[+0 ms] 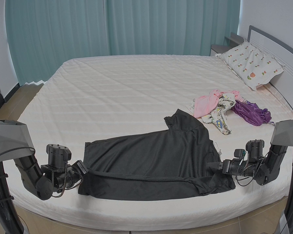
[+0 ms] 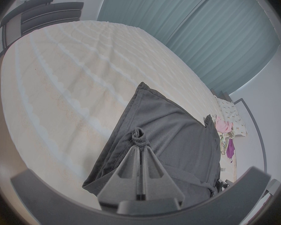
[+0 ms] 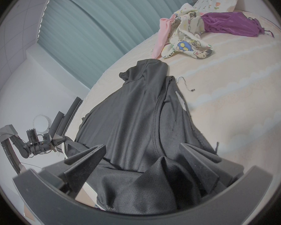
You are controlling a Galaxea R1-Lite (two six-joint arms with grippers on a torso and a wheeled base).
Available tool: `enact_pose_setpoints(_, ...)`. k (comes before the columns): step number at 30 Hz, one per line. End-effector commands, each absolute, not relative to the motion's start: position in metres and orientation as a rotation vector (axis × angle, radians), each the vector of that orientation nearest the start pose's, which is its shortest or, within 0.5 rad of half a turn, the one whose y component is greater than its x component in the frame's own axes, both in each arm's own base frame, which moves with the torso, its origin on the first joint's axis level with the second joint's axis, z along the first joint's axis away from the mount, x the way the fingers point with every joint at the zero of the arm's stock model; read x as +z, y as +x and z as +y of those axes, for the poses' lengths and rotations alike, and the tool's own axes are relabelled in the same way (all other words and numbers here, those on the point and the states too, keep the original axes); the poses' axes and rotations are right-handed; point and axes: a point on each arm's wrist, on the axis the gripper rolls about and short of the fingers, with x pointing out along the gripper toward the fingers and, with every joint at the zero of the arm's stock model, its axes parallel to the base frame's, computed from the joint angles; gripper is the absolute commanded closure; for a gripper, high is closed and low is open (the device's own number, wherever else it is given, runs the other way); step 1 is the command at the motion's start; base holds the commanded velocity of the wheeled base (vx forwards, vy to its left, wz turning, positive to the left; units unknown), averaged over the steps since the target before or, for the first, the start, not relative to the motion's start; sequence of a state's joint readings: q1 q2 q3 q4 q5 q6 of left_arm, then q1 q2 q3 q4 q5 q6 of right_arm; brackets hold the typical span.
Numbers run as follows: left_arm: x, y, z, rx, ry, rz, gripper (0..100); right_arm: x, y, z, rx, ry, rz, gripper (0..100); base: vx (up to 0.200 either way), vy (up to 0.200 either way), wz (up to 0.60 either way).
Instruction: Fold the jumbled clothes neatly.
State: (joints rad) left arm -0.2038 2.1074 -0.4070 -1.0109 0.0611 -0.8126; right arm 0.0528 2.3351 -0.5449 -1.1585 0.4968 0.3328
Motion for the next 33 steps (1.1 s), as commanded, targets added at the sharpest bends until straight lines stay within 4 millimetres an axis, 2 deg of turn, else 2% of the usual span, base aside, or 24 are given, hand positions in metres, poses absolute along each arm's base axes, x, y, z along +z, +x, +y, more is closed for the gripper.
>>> enact_pose_setpoints(1,0.011,0.28,-0.054,0.151,-0.693,0.688,100,-0.038,0.322,0.03,0.434,0.442,0.734,0,0.0,0.0,0.0)
enact_pose_setpoints(6,0.011,0.28,-0.054,0.15,-0.693,0.692,100,-0.044,0.313,0.027,0.449,0.427,0.77,0,0.0,0.0,0.0)
enact_pose_setpoints(7,0.011,0.28,-0.054,0.152,-0.693,0.691,100,-0.043,0.312,0.026,0.457,0.425,0.766,100,0.0,0.0,0.0)
enact_pose_setpoints(18,0.008,0.281,-0.053,0.159,-0.695,0.695,100,-0.036,0.312,0.018,0.456,0.439,0.733,100,0.0,0.0,0.0)
enact_pose_setpoints(33,-0.005,0.287,-0.043,0.21,-0.699,0.716,100,-0.005,0.324,0.005,0.428,0.496,0.584,100,0.0,0.0,0.0)
